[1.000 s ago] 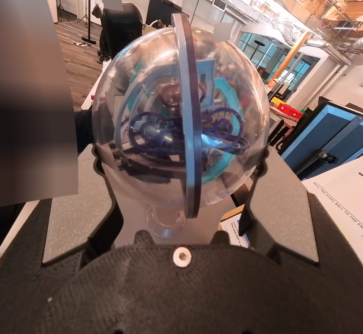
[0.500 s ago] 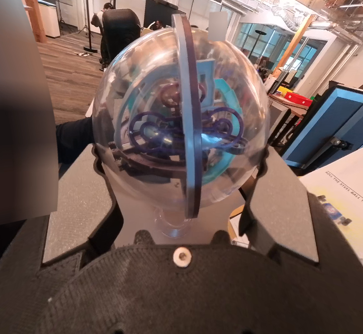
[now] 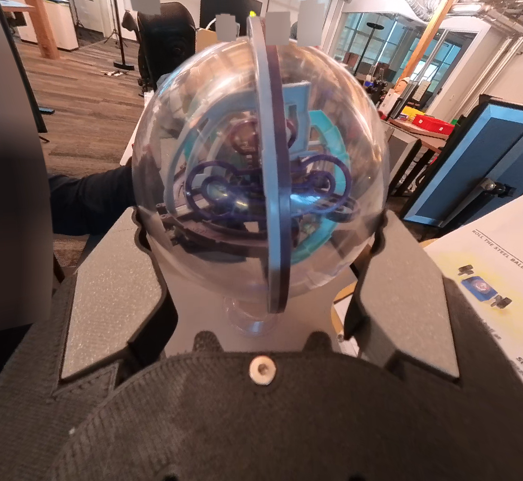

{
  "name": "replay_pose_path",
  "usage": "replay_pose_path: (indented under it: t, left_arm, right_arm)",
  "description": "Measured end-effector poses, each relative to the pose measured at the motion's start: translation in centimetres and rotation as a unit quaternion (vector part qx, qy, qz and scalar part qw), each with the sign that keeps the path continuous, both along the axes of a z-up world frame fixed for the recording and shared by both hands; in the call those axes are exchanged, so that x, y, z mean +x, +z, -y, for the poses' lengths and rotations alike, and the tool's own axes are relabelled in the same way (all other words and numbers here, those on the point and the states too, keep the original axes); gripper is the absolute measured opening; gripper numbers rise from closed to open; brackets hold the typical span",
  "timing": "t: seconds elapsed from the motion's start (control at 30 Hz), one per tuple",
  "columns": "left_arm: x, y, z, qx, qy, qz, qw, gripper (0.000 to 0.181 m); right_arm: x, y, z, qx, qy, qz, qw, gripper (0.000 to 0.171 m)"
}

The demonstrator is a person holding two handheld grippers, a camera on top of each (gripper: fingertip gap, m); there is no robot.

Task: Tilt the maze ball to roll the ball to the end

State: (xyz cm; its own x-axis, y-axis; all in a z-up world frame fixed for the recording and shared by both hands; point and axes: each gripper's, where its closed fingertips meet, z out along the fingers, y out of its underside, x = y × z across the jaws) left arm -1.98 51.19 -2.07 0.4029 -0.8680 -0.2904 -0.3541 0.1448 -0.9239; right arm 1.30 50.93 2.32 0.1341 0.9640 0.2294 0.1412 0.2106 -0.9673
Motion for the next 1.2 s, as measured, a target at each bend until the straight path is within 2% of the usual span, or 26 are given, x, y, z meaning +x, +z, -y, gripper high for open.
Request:
replay_pose_path:
  t: [0.47, 1.2]
  left_arm:
    - [-0.1, -1.4, -1.1, -0.054, -0.009, 0.008, 0.998, 0.106]
    - [-0.2, -1.8, -1.3, -0.06, -0.006, -0.001, 0.998, 0.104]
  right_arm:
    - [0.1, -1.6, -1.7, -0.067, -0.019, 0.029, 0.997, 0.153]
    - [0.0, -1.9, -1.9, -0.072, -0.023, 0.033, 0.997, 0.153]
